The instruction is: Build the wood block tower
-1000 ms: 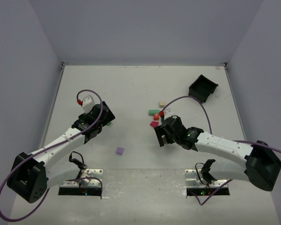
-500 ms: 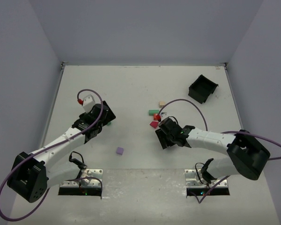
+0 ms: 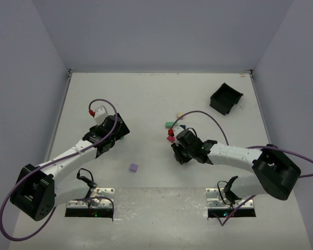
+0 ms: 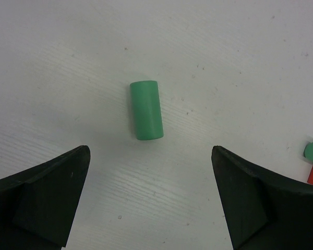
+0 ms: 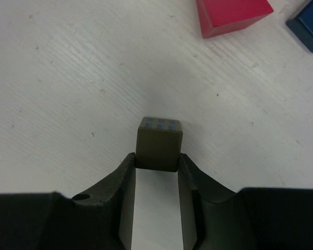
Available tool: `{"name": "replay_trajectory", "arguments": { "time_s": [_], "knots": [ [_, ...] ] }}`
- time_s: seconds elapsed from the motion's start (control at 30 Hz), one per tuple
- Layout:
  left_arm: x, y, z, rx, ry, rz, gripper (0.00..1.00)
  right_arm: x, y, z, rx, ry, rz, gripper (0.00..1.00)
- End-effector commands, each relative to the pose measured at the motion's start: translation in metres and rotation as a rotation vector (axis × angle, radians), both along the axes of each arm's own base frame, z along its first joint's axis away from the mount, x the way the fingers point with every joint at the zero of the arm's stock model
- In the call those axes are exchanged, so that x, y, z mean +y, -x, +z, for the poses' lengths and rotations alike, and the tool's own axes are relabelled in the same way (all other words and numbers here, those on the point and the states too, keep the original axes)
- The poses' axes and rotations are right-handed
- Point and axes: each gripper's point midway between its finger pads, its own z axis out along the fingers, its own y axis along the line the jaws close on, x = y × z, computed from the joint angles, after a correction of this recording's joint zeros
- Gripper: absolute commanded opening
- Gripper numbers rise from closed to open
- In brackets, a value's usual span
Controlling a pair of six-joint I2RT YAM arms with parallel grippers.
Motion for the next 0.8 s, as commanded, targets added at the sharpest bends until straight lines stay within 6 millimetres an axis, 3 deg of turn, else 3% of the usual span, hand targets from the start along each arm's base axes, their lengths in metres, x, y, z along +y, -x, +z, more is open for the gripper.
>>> {"name": "replay_trajectory", "arguments": {
  "time_s": [0.0, 0.2, 0.5, 0.77],
  "knots": [
    [-0.012, -0.013, 0.016, -0.054, 0.029, -0.027, 1.00, 0.031, 0.006, 0.012, -0.051, -0.076, 0.153, 0.16],
    [-0.013, -0.012, 0.016, -0.053, 0.033, -0.033, 1.00, 0.075, 0.029, 0.027, -0.124, -0.093, 0.346, 0.12],
    [-0.013, -0.010, 0.018, -0.062, 0.043, -0.041, 1.00, 0.130, 0.058, 0.032, -0.164, -0.152, 0.538, 0.13],
    [-0.013, -0.008, 0.022, -0.077, 0.053, -0.048, 1.00, 0.167, 0.062, 0.033, -0.222, -0.195, 0.687, 0.14]
  ]
}}
